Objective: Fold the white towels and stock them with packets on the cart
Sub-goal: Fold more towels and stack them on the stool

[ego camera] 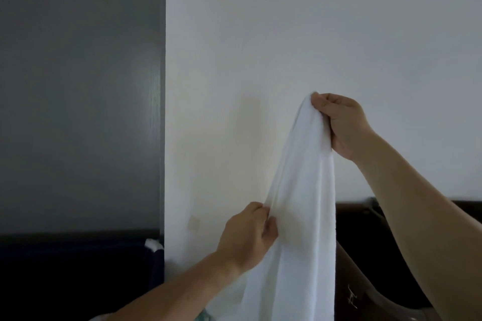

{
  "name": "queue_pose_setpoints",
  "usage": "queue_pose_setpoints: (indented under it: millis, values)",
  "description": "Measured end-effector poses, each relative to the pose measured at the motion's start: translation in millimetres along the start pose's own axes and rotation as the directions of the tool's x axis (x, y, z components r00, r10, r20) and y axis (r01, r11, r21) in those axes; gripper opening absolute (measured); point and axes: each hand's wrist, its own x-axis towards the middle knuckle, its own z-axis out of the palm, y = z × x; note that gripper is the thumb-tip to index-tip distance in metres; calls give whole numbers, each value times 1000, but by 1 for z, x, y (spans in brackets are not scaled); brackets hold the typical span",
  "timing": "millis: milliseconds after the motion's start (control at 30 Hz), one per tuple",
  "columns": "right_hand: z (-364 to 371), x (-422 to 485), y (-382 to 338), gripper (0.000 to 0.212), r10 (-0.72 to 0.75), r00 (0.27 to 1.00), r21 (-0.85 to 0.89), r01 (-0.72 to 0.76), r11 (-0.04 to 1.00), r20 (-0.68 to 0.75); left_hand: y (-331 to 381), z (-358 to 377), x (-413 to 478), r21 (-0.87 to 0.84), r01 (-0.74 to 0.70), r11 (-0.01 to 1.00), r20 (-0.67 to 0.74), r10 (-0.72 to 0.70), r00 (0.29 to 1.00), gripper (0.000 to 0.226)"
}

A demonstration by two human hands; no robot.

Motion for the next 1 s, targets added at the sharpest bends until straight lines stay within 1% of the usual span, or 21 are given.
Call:
queue_pose_setpoints:
  millis: [67, 133, 200, 267, 333, 433, 500, 533, 633, 700, 800, 867, 933, 1000]
  values:
    - [-6, -2, 0, 16, -4, 1000, 4, 4, 1000, -19, -9, -3, -3, -126, -31, 992, 14, 33, 999, 54]
    - [-14, -3, -1, 16, -6, 999, 9, 7, 1000, -32, -23, -5, -4, -201, 5, 980, 41, 3, 999, 43]
    - [-18, -5, -2, 16, -9, 999, 22, 9, 1000, -41, -37, -7, -3, -222, 88, 971, 85, -71, 994, 28]
    - [-19, -7, -2, 16, -11, 999, 61, 14, 998, -50, -42, -7, -6, -216, 135, 967, 103, -115, 988, 22]
    - [-17, -8, -2, 17, -10, 999, 84, 14, 996, -49, -36, -6, -11, -230, 140, 963, 112, -117, 987, 25]
    - [-14, -8, 0, 18, -12, 1000, 41, 12, 999, -8, -22, 2, -16, -261, 119, 958, 102, -95, 990, 35]
    - [-12, -7, -1, 19, -18, 1000, 40, 18, 999, -5, -18, 11, -18, -190, 84, 978, 114, -63, 991, 48]
    - [-12, -7, -2, 19, -23, 1000, 43, 23, 999, -12, -17, 15, -20, -153, 66, 986, 118, -48, 992, 50]
    - [-15, -9, -4, 19, -36, 999, 45, 38, 998, -38, -21, 26, -27, -155, 52, 987, 68, -42, 997, 45]
    - [-20, -9, -4, 20, -39, 998, 48, 41, 998, -43, -27, 29, -28, -225, 117, 967, 59, -107, 993, 42]
    - [-24, -10, -5, 20, -32, 998, 56, 34, 998, -46, -36, 25, -28, -300, 237, 924, 182, -188, 965, 33]
    - [-25, -10, -4, 20, -32, 998, 58, 35, 998, -47, -37, 22, -29, -291, 255, 922, 235, -189, 953, 31]
    - [-25, -11, -4, 22, -36, 999, 58, 38, 998, -41, -40, 23, -29, -271, 242, 932, 228, -183, 956, 28]
    - [-26, -12, -5, 26, -41, 999, 60, 43, 997, -31, -45, 23, -29, -254, 228, 940, 190, -183, 965, 24]
